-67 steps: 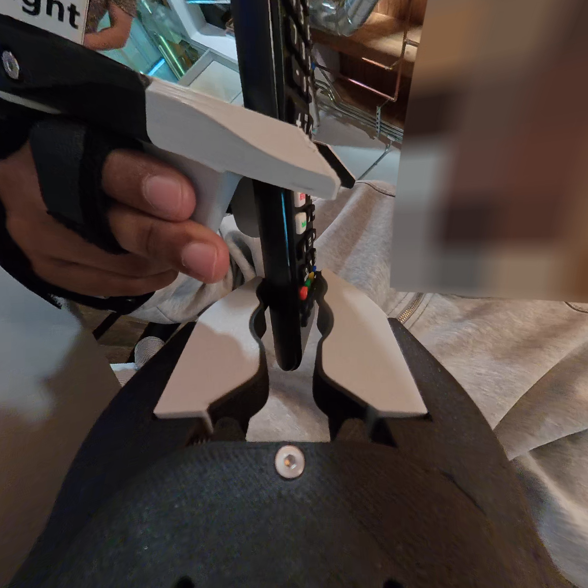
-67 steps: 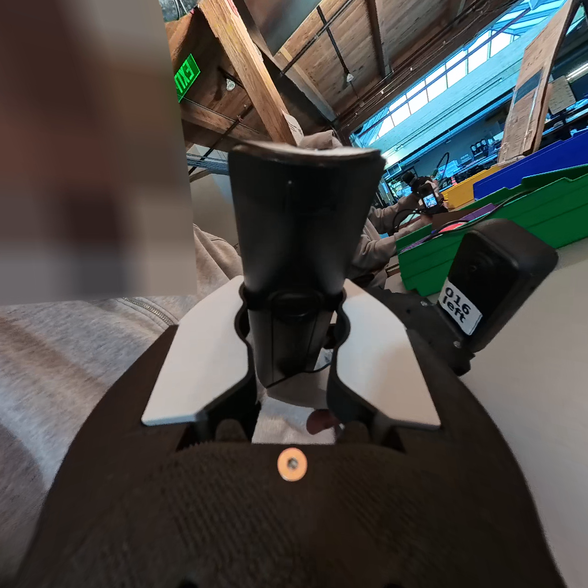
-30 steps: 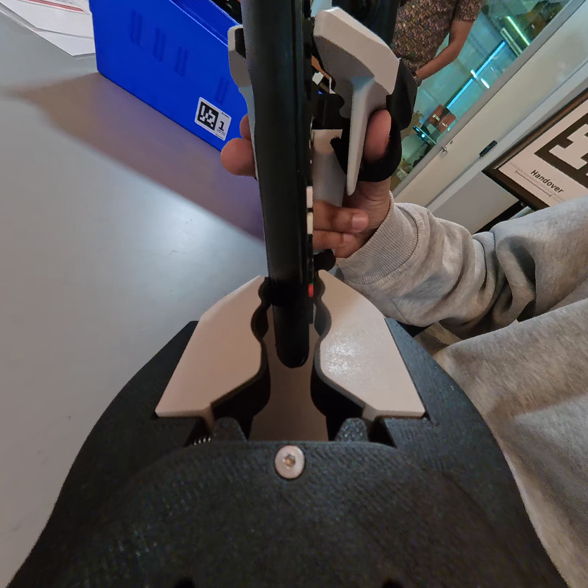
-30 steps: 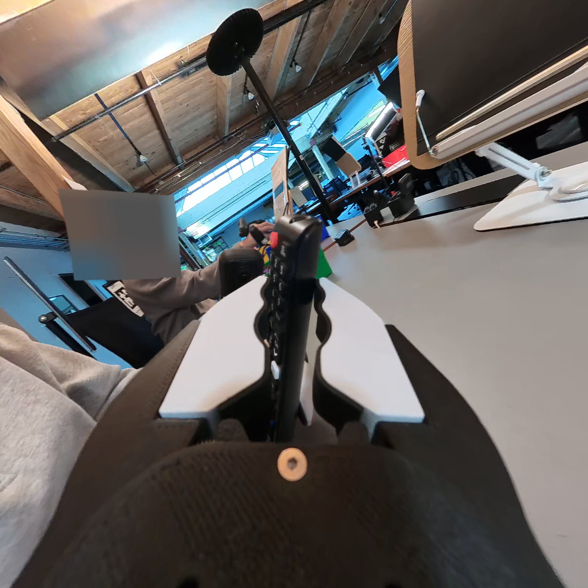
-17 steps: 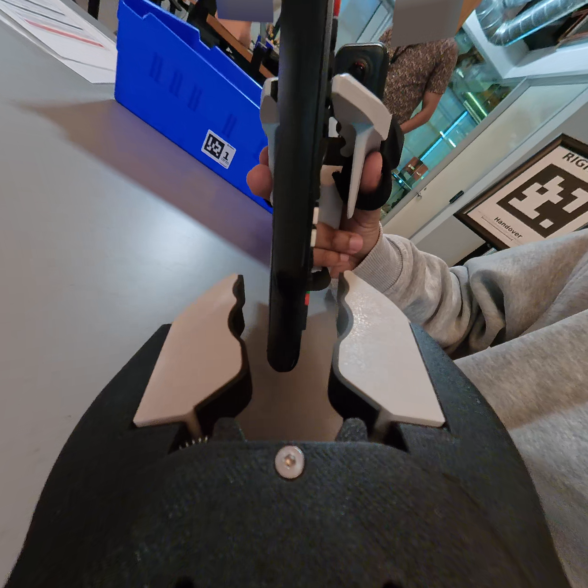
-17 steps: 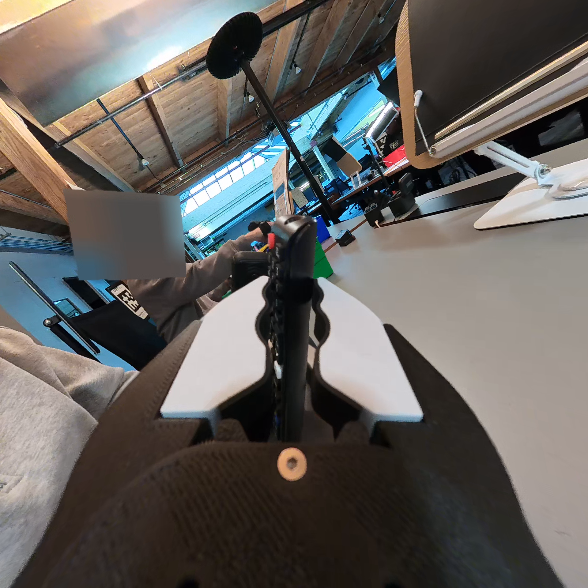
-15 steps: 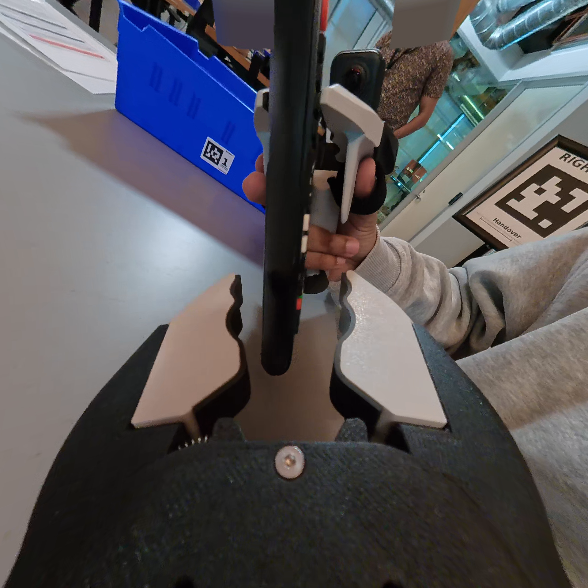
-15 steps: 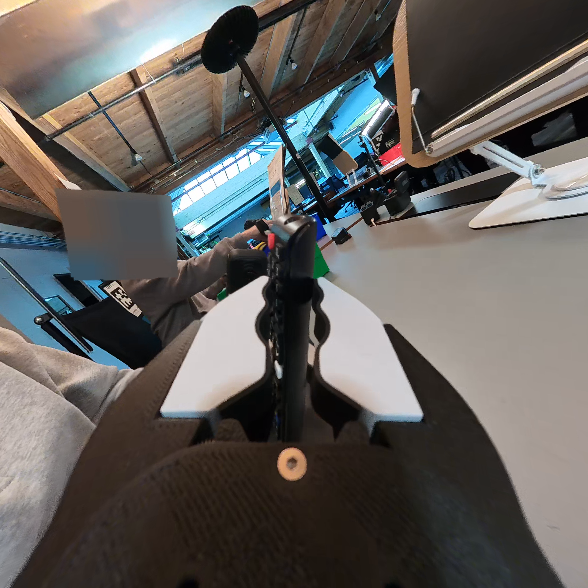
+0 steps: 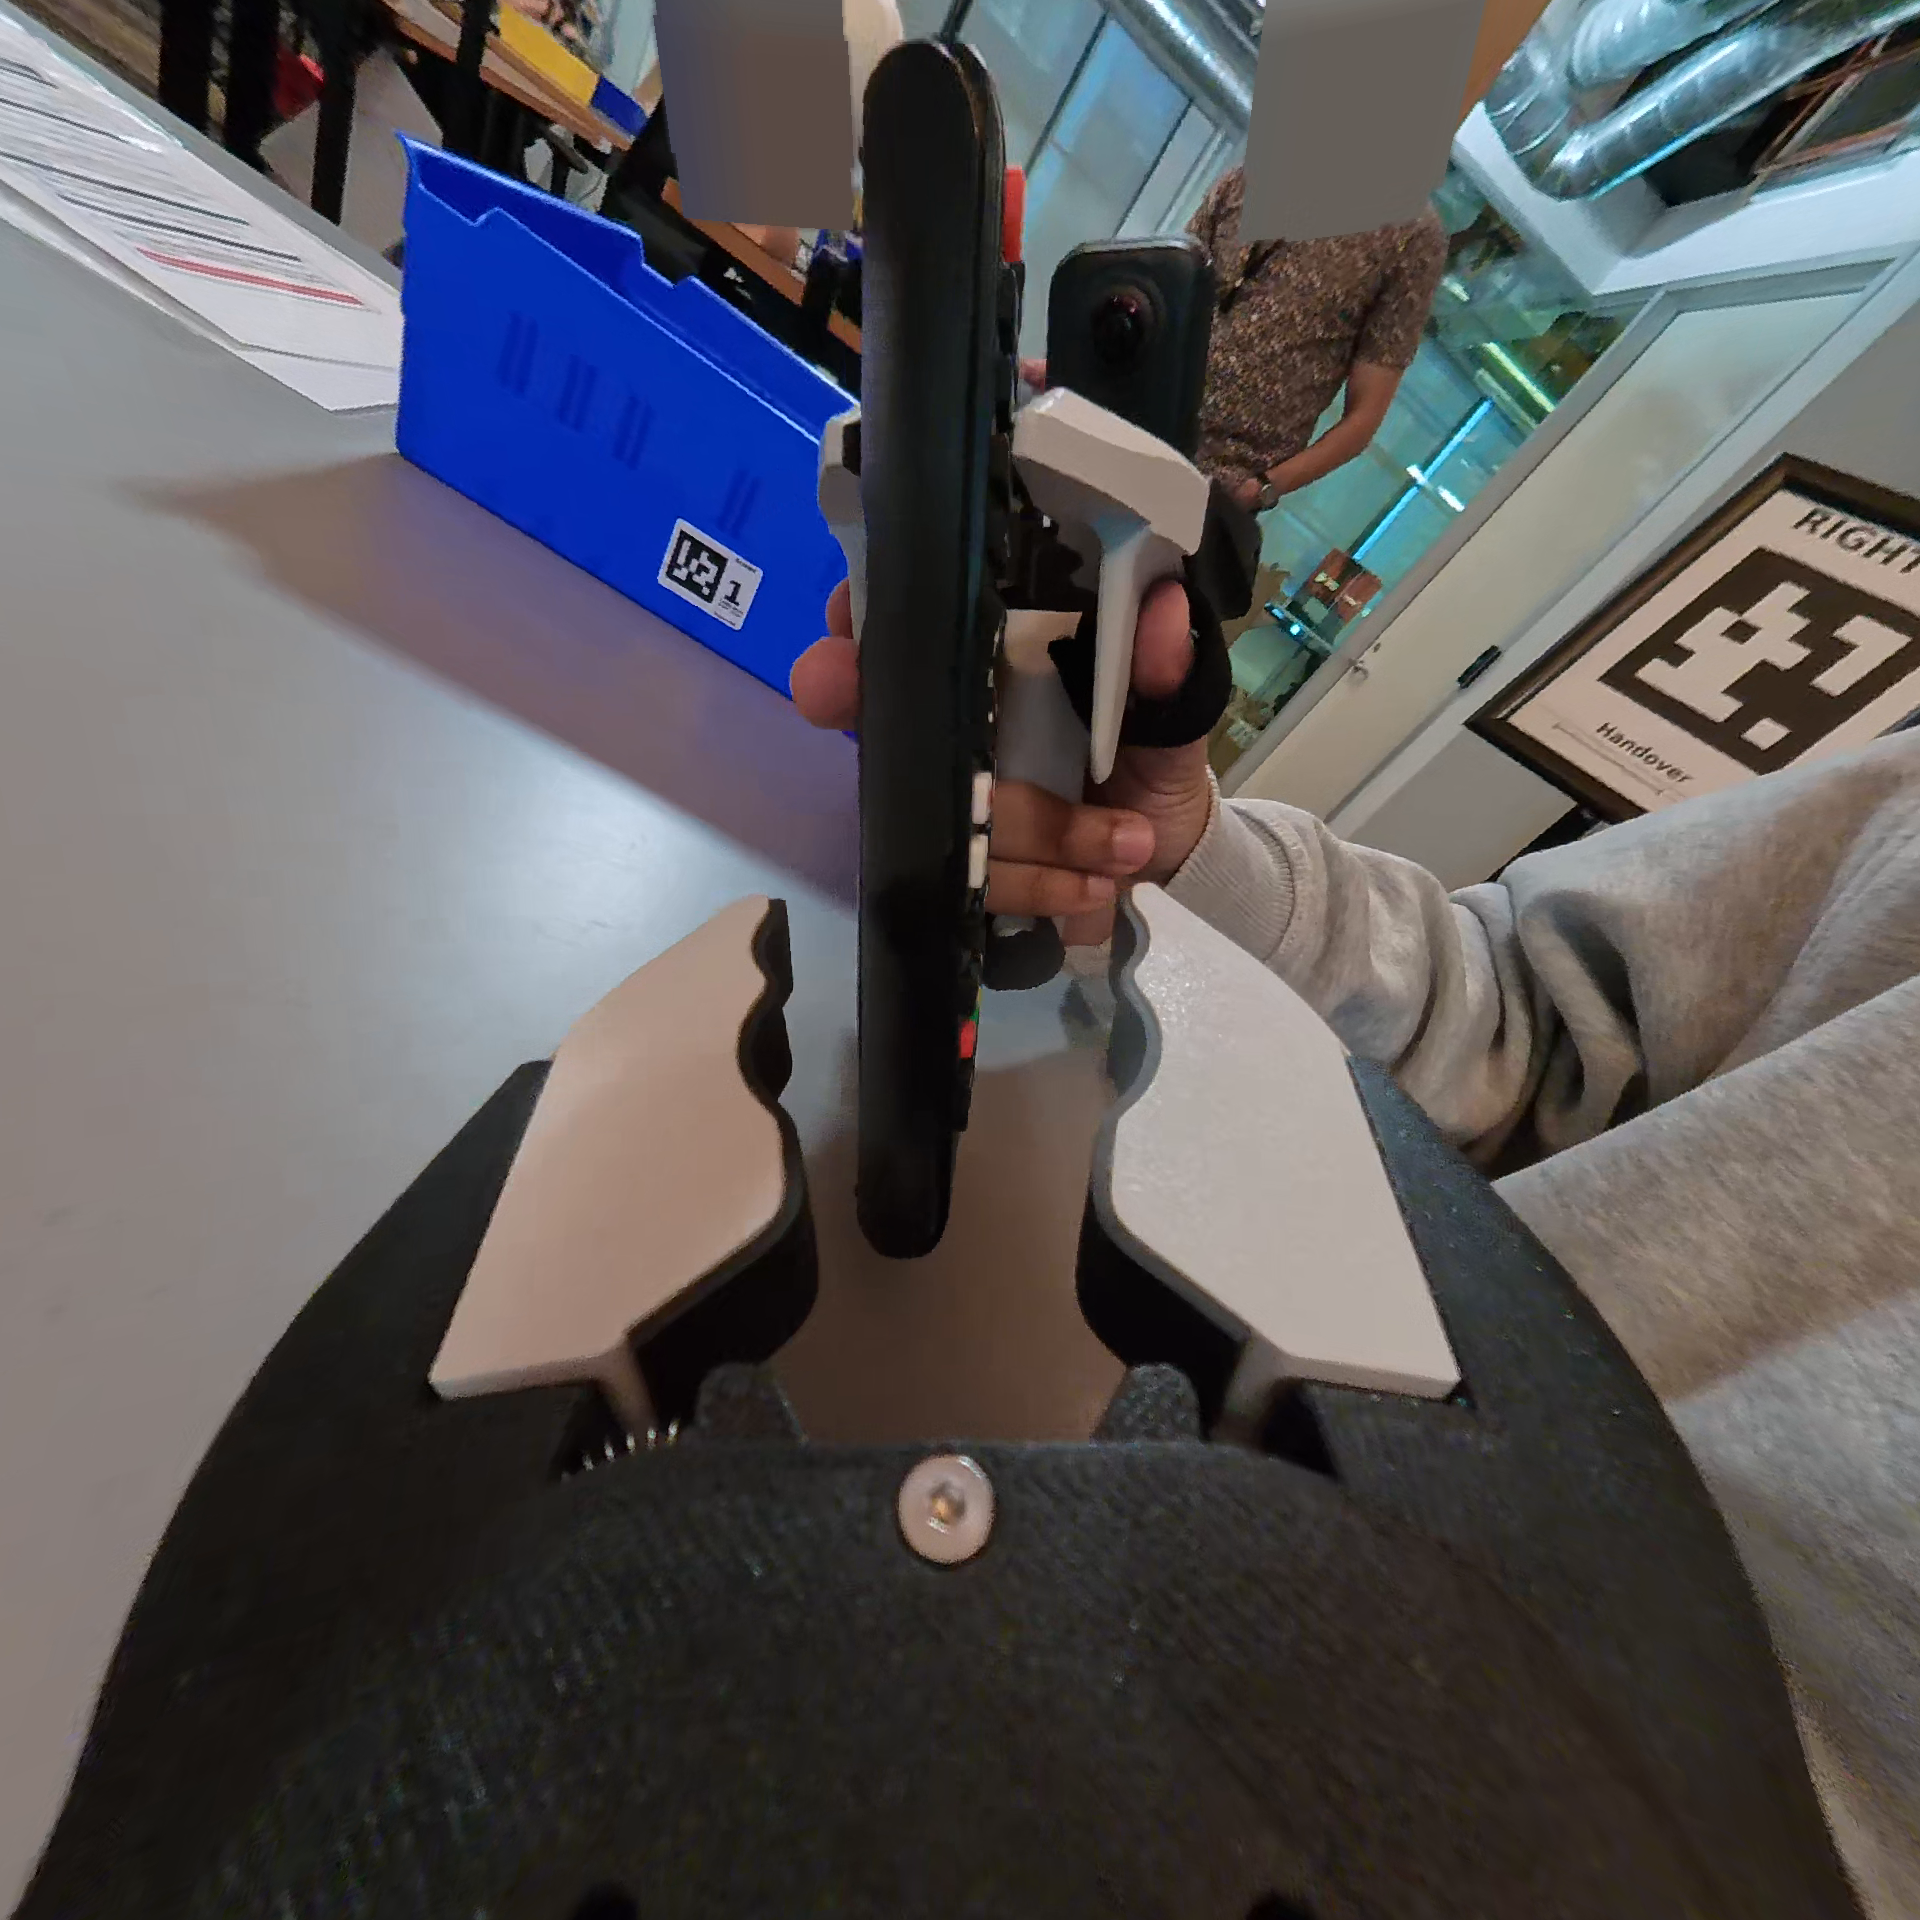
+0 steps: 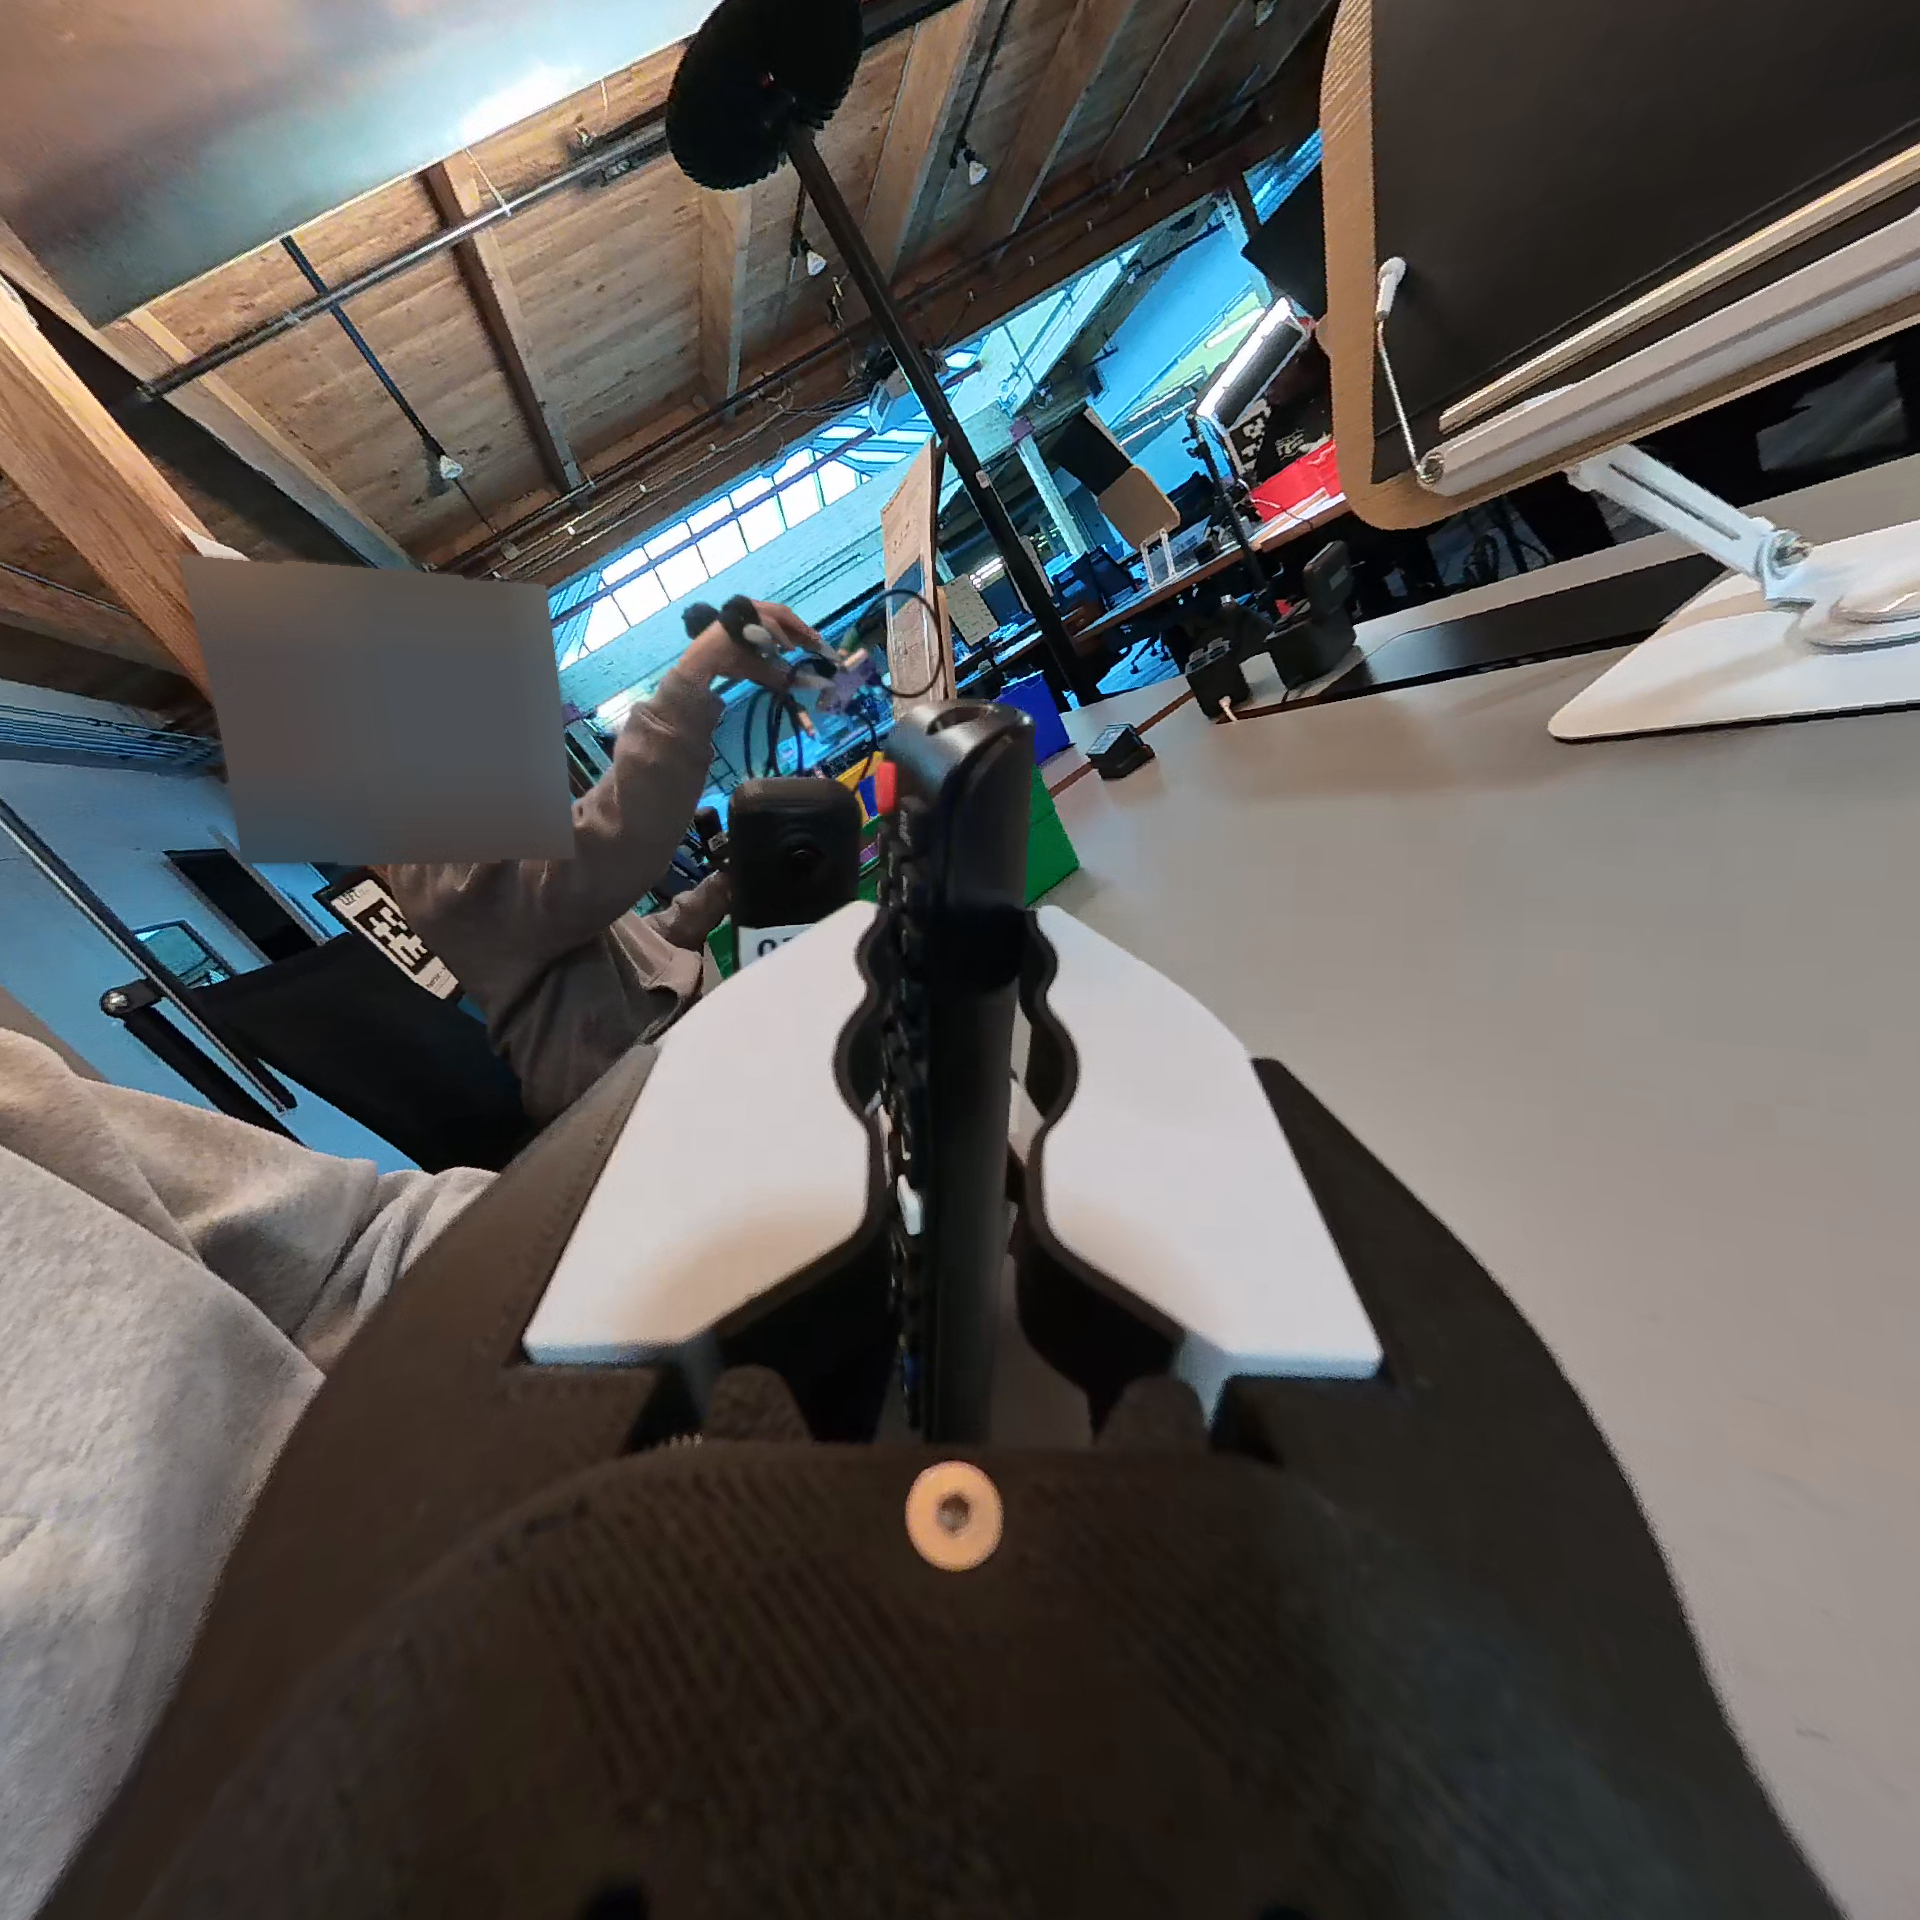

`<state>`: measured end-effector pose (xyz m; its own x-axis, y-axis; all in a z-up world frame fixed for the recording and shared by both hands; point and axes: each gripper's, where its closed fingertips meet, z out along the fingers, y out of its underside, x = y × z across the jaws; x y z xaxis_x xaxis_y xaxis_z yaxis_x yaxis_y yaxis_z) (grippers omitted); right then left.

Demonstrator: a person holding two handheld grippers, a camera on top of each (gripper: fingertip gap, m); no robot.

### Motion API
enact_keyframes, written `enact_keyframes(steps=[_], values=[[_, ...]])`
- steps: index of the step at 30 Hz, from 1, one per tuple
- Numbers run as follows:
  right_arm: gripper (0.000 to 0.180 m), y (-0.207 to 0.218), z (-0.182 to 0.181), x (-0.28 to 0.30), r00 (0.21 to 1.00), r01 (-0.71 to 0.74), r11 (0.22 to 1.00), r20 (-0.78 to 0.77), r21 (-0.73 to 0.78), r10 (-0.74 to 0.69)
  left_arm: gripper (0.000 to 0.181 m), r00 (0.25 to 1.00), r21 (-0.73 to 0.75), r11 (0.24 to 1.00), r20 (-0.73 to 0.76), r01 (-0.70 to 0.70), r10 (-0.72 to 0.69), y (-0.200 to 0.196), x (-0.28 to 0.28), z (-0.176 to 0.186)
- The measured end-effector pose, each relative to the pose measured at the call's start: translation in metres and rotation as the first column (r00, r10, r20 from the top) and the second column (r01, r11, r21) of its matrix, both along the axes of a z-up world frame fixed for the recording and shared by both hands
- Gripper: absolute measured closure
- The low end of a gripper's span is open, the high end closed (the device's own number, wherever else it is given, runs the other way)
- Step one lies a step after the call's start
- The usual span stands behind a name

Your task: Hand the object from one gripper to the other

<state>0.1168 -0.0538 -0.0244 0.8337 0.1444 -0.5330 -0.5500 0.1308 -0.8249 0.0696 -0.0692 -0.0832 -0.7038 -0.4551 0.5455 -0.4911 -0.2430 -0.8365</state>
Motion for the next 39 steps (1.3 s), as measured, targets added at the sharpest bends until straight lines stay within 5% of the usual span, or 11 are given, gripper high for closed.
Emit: enact_keyframes(steps=[3,16,20,28,35,39], values=[[0.156,0.001,-0.001,-0.002,1.0,-0.005,1.0,0.005,-0.008,0.005,0.132,1.0,-0.033,0.999,0.005,0.008,-0.008,0.004,-0.001,0.005],[0.156,0.019,-0.016,-0.036,0.987,-0.121,0.986,0.094,-0.118,0.132,0.136,0.999,-0.011,1.0,0.039,-0.005,0.005,0.006,-0.001,0.008],[0.156,0.021,-0.018,-0.041,0.983,-0.139,0.982,0.098,-0.126,0.152,0.153,0.999,0.005,1.0,0.048,0.006,-0.007,0.005,-0.003,0.008],[0.153,0.02,-0.014,-0.039,0.987,-0.126,0.988,0.087,-0.09,0.134,0.154,0.996,0.062,0.998,0.087,-0.016,0.01,0.007,-0.002,0.009],[0.138,0.012,-0.009,-0.014,0.998,-0.06,0.998,-0.017,-0.026,0.06,0.154,0.989,-0.017,0.994,0.099,-0.111,0.112,0.031,0.008,0.022],[0.138,0.018,-0.023,-0.025,0.976,-0.189,0.98,-0.118,-0.066,0.181,0.154,0.969,-0.096,0.972,0.101,-0.215,0.225,0.058,0.015,0.034]])
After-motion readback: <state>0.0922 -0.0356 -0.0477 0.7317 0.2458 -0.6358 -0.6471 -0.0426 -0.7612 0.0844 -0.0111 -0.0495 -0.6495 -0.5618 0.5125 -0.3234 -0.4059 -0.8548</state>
